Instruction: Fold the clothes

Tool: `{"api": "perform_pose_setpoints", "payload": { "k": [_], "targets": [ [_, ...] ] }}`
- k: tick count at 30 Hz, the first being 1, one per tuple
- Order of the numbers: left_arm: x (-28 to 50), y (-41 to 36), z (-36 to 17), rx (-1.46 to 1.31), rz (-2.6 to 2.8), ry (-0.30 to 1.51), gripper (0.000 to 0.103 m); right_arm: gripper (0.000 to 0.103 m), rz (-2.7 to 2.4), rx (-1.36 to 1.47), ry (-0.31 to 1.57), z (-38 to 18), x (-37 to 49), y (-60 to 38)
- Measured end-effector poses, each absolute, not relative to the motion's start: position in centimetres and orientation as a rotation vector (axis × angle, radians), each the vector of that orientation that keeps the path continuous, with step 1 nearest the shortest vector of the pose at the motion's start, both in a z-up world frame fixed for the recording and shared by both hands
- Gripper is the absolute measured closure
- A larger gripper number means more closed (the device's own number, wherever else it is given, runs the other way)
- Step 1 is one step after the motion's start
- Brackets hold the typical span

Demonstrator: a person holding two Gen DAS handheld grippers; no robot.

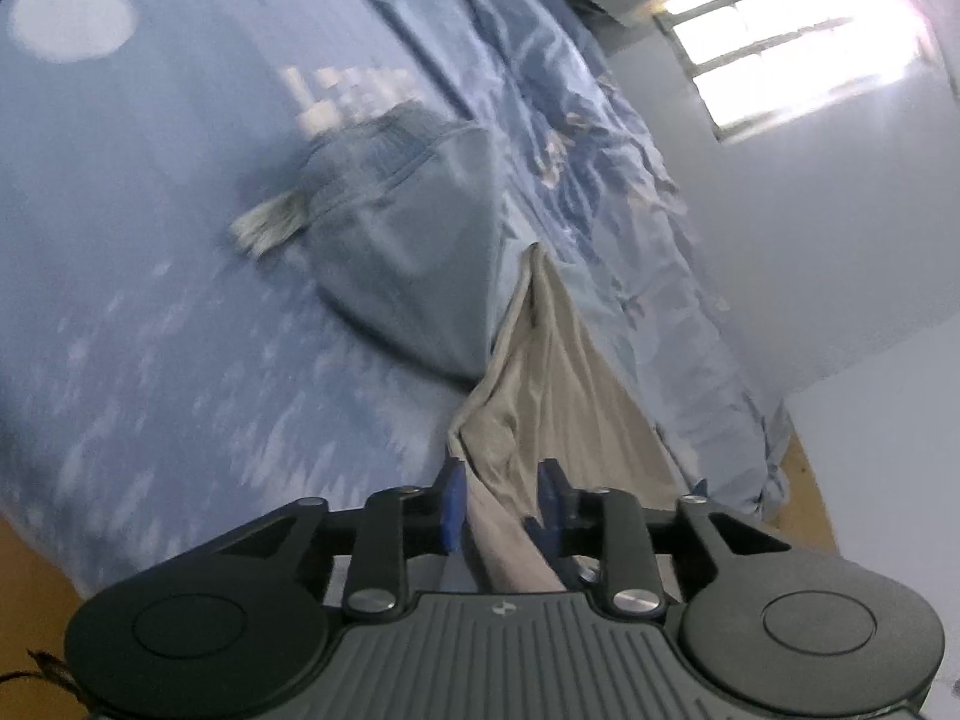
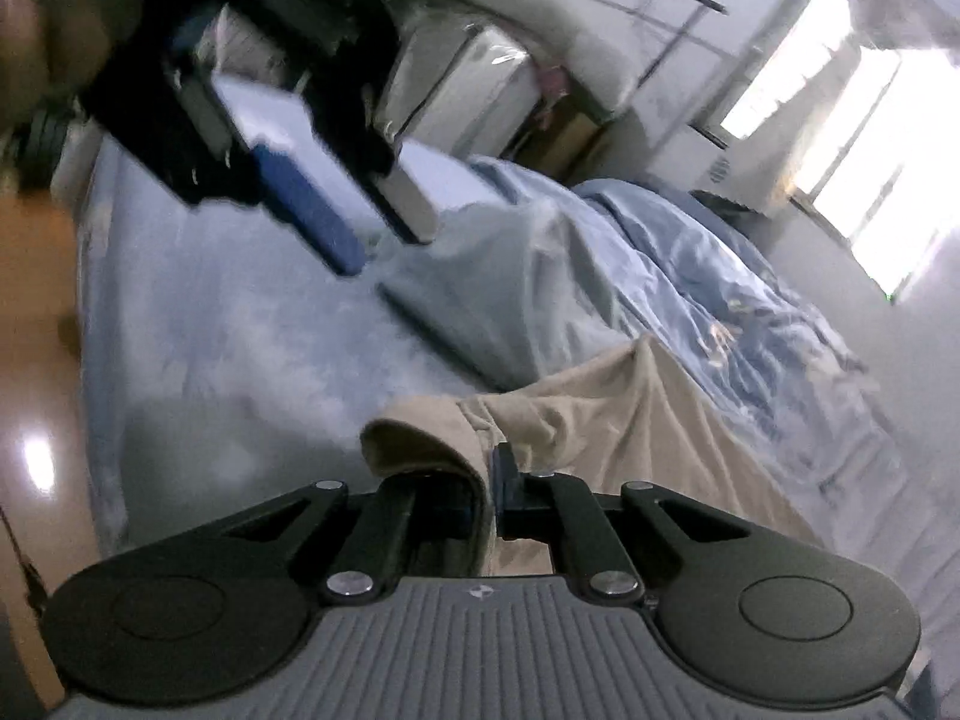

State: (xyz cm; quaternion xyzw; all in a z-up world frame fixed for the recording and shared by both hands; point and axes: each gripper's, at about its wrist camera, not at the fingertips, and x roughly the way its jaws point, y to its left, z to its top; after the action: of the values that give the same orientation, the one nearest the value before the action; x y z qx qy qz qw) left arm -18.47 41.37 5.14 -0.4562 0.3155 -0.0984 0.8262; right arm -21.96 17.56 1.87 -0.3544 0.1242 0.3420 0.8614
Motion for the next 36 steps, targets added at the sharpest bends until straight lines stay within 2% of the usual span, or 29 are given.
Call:
{"api": "perform_pose_setpoints", "payload": {
  "k": [3, 4, 6, 14, 28, 29, 32, 33, 34, 36],
  "targets": [
    [-15.9, 40.6, 6.2, -0.938, -0.272, 0.675, 0.059, 0.098, 0.737, -0.645, 0.261, 4.3, -21.9, 15.9],
    [-14.9, 40.1, 6.6, -0.918, -0.286, 0.68, 0.047, 0.098, 0.741, -0.613, 0.262, 5.1, -21.7, 15.2],
    [-13.0, 39.2, 7.1, -0.885, -0.315, 0.686, 0.04, 0.098, 0.741, -0.55, 0.269, 6.5, -21.5, 13.7],
    [-4.1, 36.2, 5.9, -0.836, -0.352, 0.764, 0.04, 0.098, 0.72, -0.45, 0.25, 10.8, -19.9, 10.6],
    [6.3, 35.7, 4.1, -0.819, -0.269, 0.753, 0.043, 0.098, 0.787, -0.389, 0.261, 10.5, -20.7, 9.5],
    [6.9, 35.6, 4.1, -0.81, -0.264, 0.755, 0.044, 0.098, 0.787, -0.386, 0.26, 10.6, -20.6, 9.4],
    [7.9, 35.5, 3.8, -0.785, -0.232, 0.779, 0.065, 0.098, 0.781, -0.367, 0.255, 11.1, -20.5, 9.0],
    [8.0, 35.6, 3.8, -0.783, -0.224, 0.78, 0.08, 0.098, 0.777, -0.362, 0.251, 11.2, -20.4, 8.9],
    [8.1, 35.7, 3.8, -0.781, -0.216, 0.781, 0.089, 0.098, 0.776, -0.357, 0.25, 11.3, -20.4, 8.7],
    [8.0, 35.7, 4.0, -0.78, -0.205, 0.774, 0.1, 0.098, 0.765, -0.354, 0.248, 11.5, -20.1, 8.5]
  ]
}}
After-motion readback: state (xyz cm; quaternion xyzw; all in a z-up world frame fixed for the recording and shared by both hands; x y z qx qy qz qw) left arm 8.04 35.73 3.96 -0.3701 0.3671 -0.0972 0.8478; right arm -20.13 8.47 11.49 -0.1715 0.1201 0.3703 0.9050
